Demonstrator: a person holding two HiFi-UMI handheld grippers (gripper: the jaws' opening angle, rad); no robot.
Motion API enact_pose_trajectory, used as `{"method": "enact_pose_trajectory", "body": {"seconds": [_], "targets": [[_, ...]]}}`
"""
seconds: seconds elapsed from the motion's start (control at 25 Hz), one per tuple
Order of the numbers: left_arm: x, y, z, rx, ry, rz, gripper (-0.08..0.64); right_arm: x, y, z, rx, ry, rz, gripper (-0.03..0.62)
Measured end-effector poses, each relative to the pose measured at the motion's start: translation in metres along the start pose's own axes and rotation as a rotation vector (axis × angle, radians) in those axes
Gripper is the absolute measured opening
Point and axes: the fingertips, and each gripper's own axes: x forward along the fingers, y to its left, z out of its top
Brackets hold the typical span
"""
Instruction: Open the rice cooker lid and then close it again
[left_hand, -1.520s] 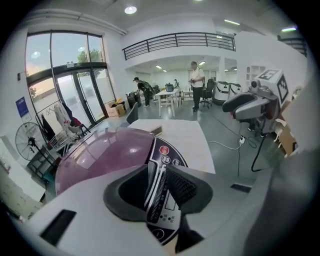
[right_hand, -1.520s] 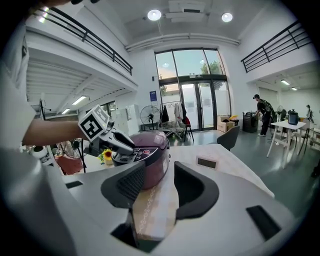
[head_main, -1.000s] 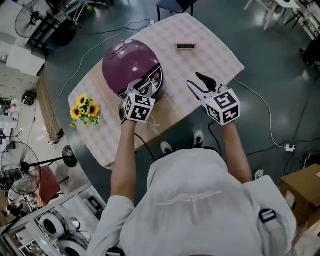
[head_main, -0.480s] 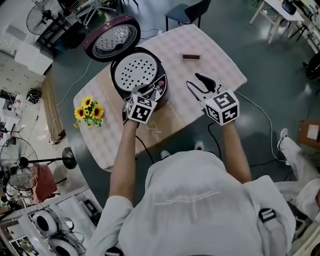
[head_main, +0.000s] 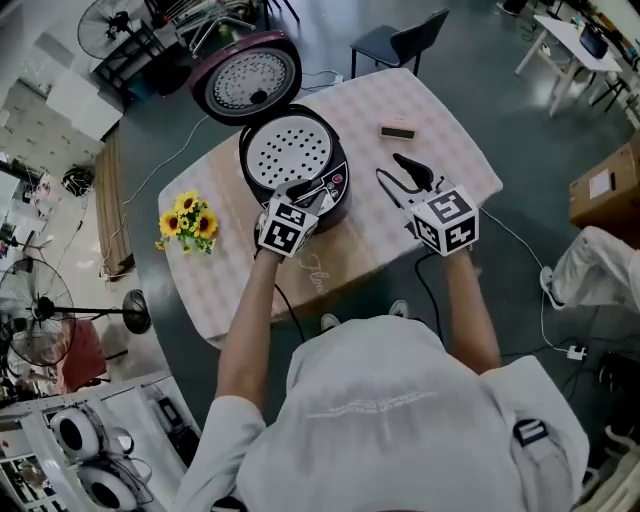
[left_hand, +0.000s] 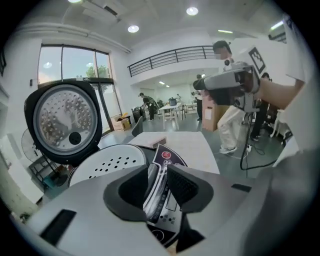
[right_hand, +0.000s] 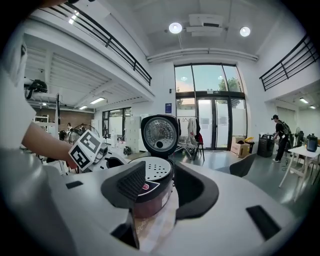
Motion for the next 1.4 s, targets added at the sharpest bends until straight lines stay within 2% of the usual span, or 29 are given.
{"method": "enact_pose_trajectory", "body": {"seconds": [0.08,0.2,0.44,0.56,0.64,0.76,0.8,0.96,1.2,1.4], "targets": [[-0.014,0.011,0.004,-0.081,-0.074,0.027,0.123,0.004,0.001,0.006,-0.015,-0.003,0.011,0.193],[-0.05,0.038,0.018,-0.186,-0.198,0.119,0.123,0.009,-0.001,0.02,-0.043,-0.01,0.023,0.193],[-0.143,0.095,0.041,-0.343,-0.396,0.298,0.121,0.025,-0.005,0.064,-0.11,-0.071,0.046,0.194],[-0.187,0.114,0.046,-0.39,-0.461,0.381,0.121,0.029,-0.002,0.088,-0.145,-0.114,0.067,0.193],[-0.21,0.118,0.046,-0.369,-0.461,0.436,0.121,0.031,0.002,0.101,-0.162,-0.135,0.094,0.193],[-0.23,0.119,0.046,-0.27,-0.398,0.531,0.121,0.037,0.005,0.113,-0.183,-0.156,0.137,0.194],[-0.234,0.116,0.046,-0.259,-0.391,0.547,0.121,0.038,0.006,0.114,-0.188,-0.157,0.15,0.193],[-0.237,0.103,0.045,-0.3,-0.399,0.564,0.121,0.038,0.008,0.107,-0.192,-0.147,0.199,0.194],[-0.218,0.078,0.047,-0.314,-0.338,0.606,0.123,0.031,-0.004,0.1,-0.197,-0.147,0.261,0.194],[-0.2,0.059,0.054,-0.325,-0.312,0.604,0.135,0.032,-0.017,0.097,-0.22,-0.141,0.308,0.193]]}}
